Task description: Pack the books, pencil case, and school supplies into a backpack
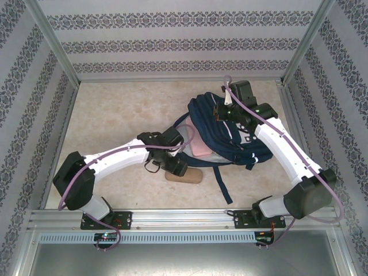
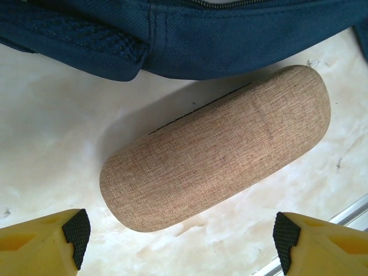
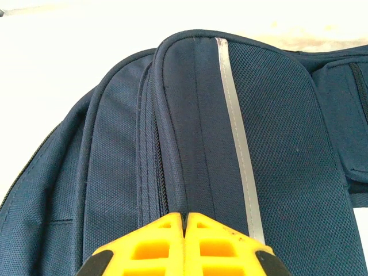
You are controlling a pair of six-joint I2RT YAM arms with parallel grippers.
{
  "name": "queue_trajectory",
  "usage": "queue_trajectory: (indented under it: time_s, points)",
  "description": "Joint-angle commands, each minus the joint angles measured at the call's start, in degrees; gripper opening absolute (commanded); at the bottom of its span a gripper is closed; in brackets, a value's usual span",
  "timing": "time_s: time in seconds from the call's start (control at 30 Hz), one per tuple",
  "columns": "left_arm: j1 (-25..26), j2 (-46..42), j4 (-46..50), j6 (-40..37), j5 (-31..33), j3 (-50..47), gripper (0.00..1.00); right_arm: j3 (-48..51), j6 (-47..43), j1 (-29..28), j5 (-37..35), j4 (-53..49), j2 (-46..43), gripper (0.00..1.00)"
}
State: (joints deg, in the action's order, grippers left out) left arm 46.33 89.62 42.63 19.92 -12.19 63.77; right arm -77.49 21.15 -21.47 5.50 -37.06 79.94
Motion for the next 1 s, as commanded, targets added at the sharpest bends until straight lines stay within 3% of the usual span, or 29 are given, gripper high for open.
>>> queue_trajectory:
  time_s: [0.0, 0.23, 0.47, 0.8, 0.97]
  points:
    - [1.36, 2.84, 1.09, -2.70, 5.66, 1.07, 0.85, 1.18, 1.38, 1.00, -0.71, 0.23, -2.41, 0.02]
    - [2.34, 9.23, 0.75, -0.54, 9.11, 1.16, 0.86, 2.25, 1.97, 1.06, -0.51, -0.04, -3.63, 0.03]
    - [1.36, 7.29, 3.34, 3.71, 16.65, -3.14, 0.89, 2.53, 2.28, 1.08, -0.57, 0.17, -3.89, 0.04]
    - [-10.09, 6.47, 10.21, 9.46, 25.05, -3.45, 0.88, 2.53, 2.58, 0.84, -0.21, -0.10, -3.81, 0.05]
    - [-14.65, 2.99, 10.38, 10.69, 24.41, -3.11, 0.88, 3.38, 2.63, 0.86, -0.80, -0.16, -4.70, 0.06]
